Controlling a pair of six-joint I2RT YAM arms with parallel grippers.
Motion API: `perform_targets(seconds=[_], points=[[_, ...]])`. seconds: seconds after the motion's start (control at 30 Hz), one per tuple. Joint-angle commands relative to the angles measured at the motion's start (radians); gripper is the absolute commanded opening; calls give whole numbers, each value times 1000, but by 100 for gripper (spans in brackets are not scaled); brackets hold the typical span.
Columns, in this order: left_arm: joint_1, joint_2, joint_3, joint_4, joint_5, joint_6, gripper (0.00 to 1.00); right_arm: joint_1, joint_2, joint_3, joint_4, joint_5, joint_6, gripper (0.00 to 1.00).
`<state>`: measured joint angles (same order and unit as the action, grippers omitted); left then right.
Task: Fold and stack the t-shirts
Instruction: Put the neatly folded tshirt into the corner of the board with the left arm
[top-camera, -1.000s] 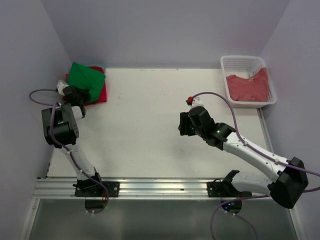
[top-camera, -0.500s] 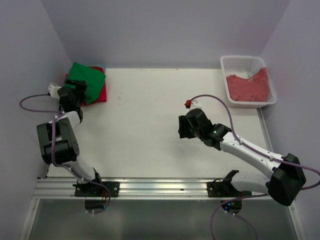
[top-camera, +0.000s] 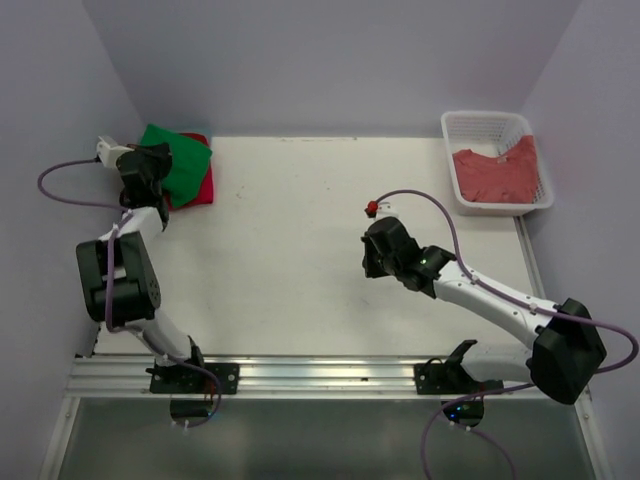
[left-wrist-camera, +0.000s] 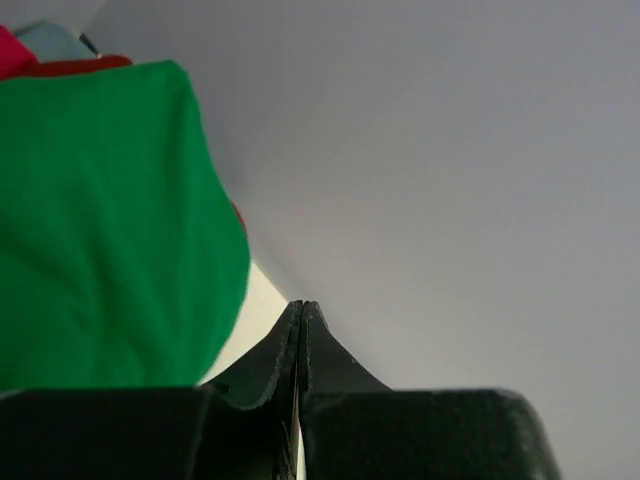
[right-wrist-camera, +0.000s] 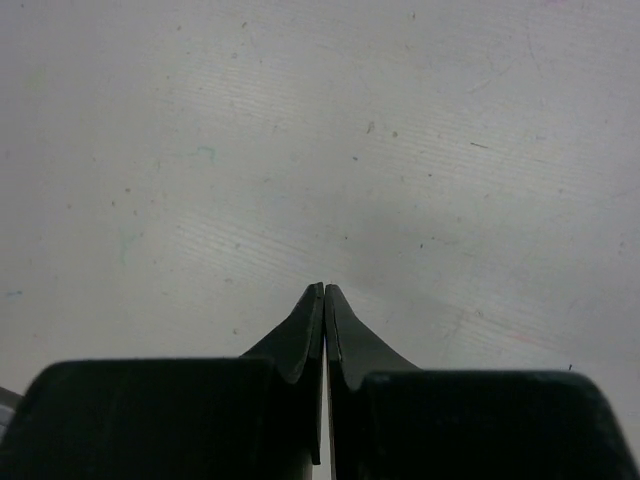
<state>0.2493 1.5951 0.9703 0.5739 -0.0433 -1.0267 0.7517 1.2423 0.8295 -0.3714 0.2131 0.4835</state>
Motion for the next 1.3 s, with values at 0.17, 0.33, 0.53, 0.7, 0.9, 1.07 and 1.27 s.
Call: perform_targets(seconds=[0.17, 0.33, 0.53, 0.7, 0.9, 1.07, 1.27], points=[[90, 569, 373, -60, 270, -5, 0, -3, -119, -41, 19, -8, 38, 0], [99, 692, 401, -69, 307, -19, 0, -3, -152, -29, -14, 15, 24, 0], [99, 545, 295, 210, 410, -33, 0, -3, -195, -23, -9, 83, -6, 4], [68, 245, 184, 313, 479, -20, 36, -3, -208, 8, -6, 190, -57, 49], [-142, -143, 50, 167, 453, 201, 100, -6, -205, 79, -20, 363, -97, 99], [-376, -349, -33, 28, 384, 398, 100, -6, -215, 131, -26, 433, -181, 99], [-614, -524, -24, -256, 208, 649, 100, -15, -234, 140, 20, 468, -197, 99]])
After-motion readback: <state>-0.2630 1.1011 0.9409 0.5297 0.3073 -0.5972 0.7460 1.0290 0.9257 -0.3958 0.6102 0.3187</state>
